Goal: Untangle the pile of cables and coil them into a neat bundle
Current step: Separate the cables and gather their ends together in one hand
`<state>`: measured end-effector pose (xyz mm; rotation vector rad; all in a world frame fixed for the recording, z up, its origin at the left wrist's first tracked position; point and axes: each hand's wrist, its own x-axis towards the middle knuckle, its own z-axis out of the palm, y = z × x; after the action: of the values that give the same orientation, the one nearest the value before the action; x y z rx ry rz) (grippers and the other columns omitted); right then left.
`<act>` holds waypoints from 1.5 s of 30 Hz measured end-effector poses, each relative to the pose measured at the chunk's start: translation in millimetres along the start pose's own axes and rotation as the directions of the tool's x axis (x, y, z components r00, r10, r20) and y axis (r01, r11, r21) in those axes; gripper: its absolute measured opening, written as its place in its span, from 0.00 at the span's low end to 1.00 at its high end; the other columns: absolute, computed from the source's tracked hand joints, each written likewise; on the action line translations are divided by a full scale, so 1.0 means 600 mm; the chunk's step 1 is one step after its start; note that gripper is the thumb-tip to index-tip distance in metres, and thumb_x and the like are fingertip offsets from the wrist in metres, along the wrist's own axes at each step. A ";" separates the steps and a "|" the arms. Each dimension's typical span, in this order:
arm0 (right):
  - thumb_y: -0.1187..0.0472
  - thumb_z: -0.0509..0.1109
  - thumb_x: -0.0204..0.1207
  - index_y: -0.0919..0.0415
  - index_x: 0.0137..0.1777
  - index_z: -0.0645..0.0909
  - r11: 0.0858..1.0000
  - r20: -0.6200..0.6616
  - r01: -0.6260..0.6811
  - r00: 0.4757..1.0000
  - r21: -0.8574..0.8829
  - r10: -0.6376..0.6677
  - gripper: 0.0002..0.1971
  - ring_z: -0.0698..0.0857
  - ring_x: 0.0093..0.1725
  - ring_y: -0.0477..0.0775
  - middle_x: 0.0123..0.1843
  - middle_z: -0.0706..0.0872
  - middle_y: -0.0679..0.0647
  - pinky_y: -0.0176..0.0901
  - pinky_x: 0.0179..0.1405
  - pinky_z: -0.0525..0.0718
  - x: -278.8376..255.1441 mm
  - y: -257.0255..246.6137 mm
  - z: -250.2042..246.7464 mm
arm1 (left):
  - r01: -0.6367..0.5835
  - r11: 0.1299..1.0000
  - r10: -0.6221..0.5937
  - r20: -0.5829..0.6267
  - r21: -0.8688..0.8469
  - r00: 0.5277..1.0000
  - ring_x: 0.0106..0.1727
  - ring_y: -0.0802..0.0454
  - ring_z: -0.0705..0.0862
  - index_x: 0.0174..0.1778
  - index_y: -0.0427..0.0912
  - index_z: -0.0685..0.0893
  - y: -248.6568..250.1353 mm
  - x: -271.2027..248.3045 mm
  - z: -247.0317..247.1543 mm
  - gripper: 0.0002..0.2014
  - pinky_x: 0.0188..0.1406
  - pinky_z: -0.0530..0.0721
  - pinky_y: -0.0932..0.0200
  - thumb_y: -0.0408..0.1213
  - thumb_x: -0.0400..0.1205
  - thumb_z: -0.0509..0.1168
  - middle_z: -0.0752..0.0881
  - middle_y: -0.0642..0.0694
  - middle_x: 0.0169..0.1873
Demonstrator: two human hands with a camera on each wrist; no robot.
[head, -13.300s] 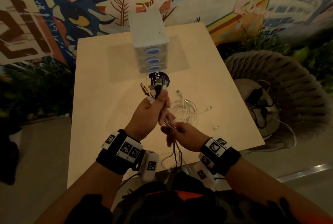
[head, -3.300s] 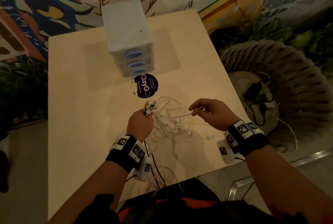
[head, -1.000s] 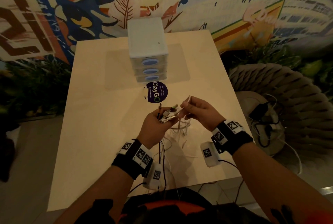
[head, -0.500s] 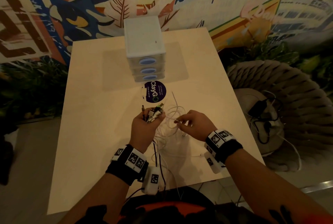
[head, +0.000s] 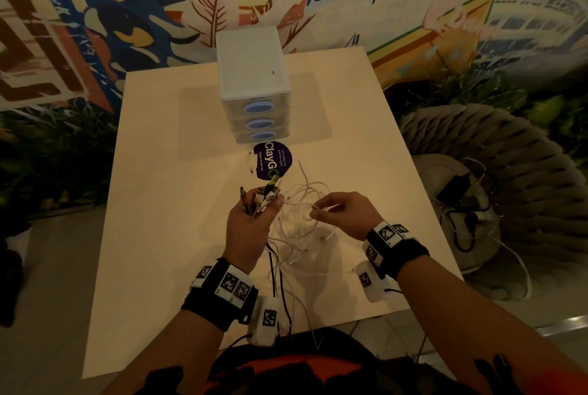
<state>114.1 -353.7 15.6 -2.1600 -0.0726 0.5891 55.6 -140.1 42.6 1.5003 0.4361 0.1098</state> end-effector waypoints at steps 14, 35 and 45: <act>0.74 0.65 0.79 0.58 0.51 0.86 0.948 -0.123 -0.042 0.989 0.314 0.085 0.13 0.94 0.40 0.58 0.44 0.93 0.55 0.62 0.48 0.93 -0.006 0.010 -0.009 | -0.064 0.997 0.068 -0.119 0.033 0.991 0.36 0.66 0.85 0.44 0.46 0.86 -0.007 0.003 -0.004 0.06 0.44 0.82 0.70 0.30 0.82 0.73 0.88 0.62 0.32; 0.49 0.70 0.83 0.51 0.52 0.89 0.959 -0.030 0.056 0.997 -0.279 -0.067 0.09 0.90 0.41 0.46 0.42 0.93 0.47 0.45 0.51 0.87 0.005 -0.002 -0.003 | -0.009 1.000 0.010 -0.077 0.013 0.997 0.21 0.66 0.72 0.40 0.47 0.84 0.006 -0.002 -0.005 0.08 0.30 0.71 0.68 0.33 0.83 0.74 0.79 0.62 0.22; 0.49 0.64 0.85 0.46 0.56 0.90 0.940 -0.014 0.019 1.000 -0.340 -0.026 0.12 0.88 0.47 0.52 0.46 0.92 0.46 0.47 0.49 0.85 0.002 0.005 -0.009 | 0.040 0.991 -0.060 -0.152 -0.130 0.987 0.22 0.59 0.63 0.36 0.52 0.84 -0.003 0.006 -0.017 0.12 0.22 0.66 0.61 0.33 0.83 0.74 0.74 0.59 0.24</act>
<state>116.8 -359.3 15.5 -2.4962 -0.2022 0.5758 55.3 -129.3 40.0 1.3599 0.5817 0.2129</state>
